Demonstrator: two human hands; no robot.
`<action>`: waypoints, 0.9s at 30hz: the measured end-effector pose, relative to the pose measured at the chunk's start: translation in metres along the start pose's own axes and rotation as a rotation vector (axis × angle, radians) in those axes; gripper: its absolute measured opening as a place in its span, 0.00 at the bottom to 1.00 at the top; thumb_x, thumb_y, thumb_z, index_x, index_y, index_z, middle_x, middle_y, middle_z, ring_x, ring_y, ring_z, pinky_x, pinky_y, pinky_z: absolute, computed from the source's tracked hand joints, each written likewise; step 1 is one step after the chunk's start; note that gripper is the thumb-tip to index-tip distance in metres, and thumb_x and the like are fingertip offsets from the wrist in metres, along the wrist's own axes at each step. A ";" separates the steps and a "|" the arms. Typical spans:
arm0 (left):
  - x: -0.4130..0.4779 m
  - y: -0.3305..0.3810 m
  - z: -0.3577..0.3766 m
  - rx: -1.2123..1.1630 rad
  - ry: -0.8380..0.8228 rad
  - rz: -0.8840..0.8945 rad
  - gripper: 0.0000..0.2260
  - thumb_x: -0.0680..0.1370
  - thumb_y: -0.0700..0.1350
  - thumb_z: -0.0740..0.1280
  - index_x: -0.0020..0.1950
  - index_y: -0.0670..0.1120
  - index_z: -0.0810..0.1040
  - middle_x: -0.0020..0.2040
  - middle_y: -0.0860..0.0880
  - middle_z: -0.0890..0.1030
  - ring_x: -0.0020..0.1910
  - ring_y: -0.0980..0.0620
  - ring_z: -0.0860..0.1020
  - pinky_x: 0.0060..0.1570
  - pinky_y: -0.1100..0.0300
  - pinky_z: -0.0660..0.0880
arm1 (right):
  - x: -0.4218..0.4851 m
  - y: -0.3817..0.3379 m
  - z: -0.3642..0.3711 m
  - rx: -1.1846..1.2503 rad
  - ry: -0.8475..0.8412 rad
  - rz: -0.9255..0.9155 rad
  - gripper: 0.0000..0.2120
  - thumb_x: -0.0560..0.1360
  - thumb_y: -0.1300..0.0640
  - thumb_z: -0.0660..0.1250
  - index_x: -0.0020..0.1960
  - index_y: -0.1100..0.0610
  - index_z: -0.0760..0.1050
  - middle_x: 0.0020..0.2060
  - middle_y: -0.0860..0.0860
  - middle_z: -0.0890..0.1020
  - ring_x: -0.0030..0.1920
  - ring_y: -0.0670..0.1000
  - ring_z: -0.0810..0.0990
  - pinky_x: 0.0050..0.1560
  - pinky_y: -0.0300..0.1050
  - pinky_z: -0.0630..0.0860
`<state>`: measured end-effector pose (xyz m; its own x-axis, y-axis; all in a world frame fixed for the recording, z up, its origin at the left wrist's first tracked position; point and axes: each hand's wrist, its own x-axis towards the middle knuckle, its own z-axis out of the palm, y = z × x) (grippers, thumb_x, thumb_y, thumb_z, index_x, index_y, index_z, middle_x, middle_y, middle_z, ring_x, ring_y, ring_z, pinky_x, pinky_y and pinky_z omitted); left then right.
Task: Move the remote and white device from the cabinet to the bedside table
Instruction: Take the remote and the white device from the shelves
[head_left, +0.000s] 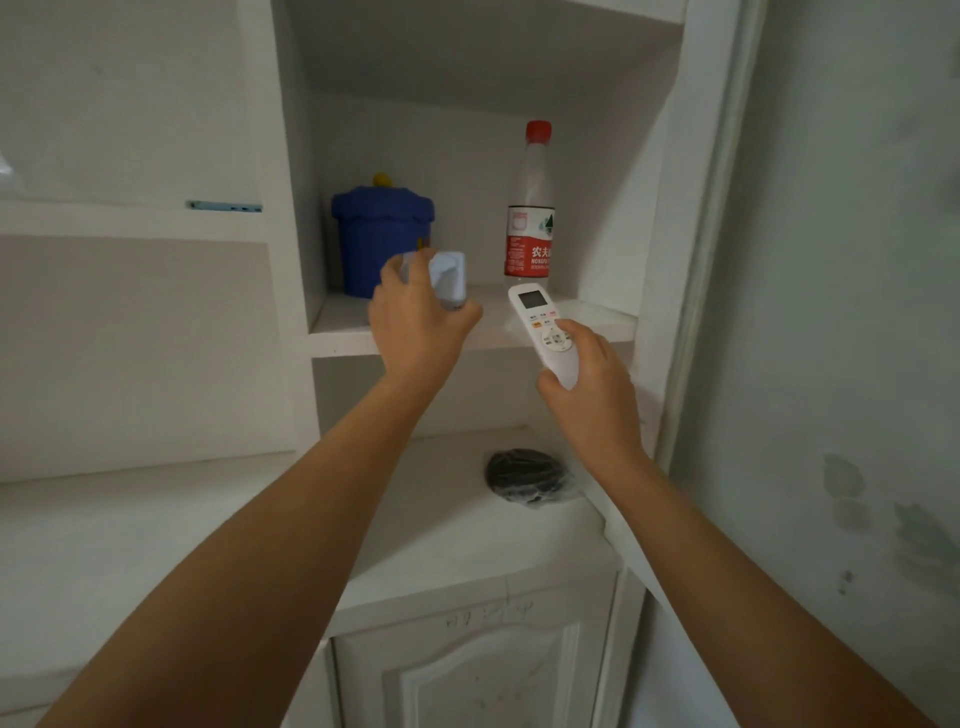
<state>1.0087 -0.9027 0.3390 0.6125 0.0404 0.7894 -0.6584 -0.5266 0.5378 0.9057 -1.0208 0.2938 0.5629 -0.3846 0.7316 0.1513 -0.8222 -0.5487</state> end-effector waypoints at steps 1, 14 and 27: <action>-0.007 0.000 -0.004 -0.046 0.017 0.032 0.29 0.67 0.47 0.71 0.66 0.45 0.67 0.66 0.39 0.69 0.58 0.41 0.71 0.55 0.46 0.73 | -0.004 -0.001 0.000 0.011 0.015 0.007 0.27 0.71 0.61 0.65 0.68 0.56 0.63 0.62 0.56 0.73 0.59 0.56 0.73 0.49 0.41 0.68; -0.125 -0.029 -0.049 -0.152 -0.024 0.181 0.33 0.65 0.41 0.75 0.67 0.46 0.66 0.70 0.38 0.63 0.67 0.41 0.62 0.61 0.56 0.65 | -0.079 -0.009 0.012 -0.001 -0.067 0.176 0.37 0.70 0.62 0.67 0.73 0.57 0.51 0.62 0.59 0.69 0.60 0.58 0.70 0.52 0.44 0.68; -0.210 -0.086 -0.075 -0.061 -0.136 0.042 0.32 0.65 0.40 0.76 0.66 0.45 0.68 0.70 0.38 0.64 0.67 0.42 0.63 0.58 0.57 0.65 | -0.145 -0.011 0.039 0.026 -0.245 0.326 0.26 0.68 0.62 0.68 0.64 0.58 0.66 0.59 0.57 0.69 0.54 0.57 0.74 0.48 0.45 0.72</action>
<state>0.9041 -0.8017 0.1489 0.6346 -0.0978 0.7667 -0.7076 -0.4726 0.5254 0.8538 -0.9393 0.1784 0.7610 -0.5098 0.4012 -0.0484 -0.6613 -0.7486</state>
